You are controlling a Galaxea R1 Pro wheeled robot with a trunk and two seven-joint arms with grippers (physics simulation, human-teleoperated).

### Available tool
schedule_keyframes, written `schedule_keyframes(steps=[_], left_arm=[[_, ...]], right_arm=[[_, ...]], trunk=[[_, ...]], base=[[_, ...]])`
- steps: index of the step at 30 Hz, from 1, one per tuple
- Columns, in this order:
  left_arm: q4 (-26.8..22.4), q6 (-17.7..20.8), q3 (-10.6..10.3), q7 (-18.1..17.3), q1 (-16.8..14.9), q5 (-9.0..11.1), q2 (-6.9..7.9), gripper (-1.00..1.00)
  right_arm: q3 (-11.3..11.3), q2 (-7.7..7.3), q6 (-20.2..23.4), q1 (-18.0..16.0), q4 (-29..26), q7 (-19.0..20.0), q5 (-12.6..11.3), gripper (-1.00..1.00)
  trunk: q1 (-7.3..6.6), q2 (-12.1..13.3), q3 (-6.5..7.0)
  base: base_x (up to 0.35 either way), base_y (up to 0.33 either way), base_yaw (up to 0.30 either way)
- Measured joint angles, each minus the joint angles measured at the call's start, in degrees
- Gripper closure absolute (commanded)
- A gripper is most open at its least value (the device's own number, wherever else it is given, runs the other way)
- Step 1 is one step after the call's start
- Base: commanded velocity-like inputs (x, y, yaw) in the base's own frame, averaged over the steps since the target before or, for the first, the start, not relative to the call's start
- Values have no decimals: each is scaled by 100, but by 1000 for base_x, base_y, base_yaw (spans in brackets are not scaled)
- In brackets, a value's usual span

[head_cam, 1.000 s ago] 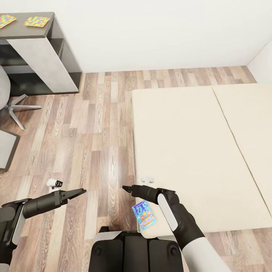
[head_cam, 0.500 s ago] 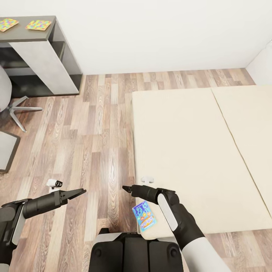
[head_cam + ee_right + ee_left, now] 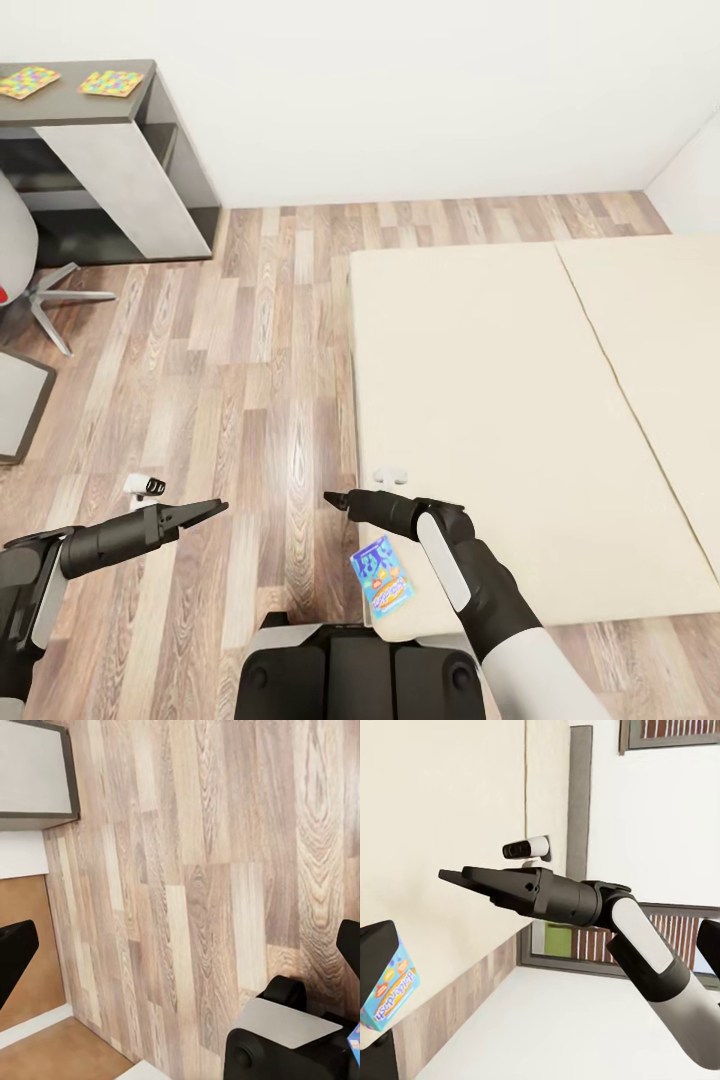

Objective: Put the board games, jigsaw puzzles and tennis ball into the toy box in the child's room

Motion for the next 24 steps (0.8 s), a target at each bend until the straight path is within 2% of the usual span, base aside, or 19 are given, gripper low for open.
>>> schedule_keyframes(steps=[24], left_arm=[[0, -8, 5, 1, 0, 0, 7, -100]], right_arm=[[3, 0, -9, 0, 0, 0, 8, -100]], trunk=[[0, 0, 227]], base=[[0, 0, 0]])
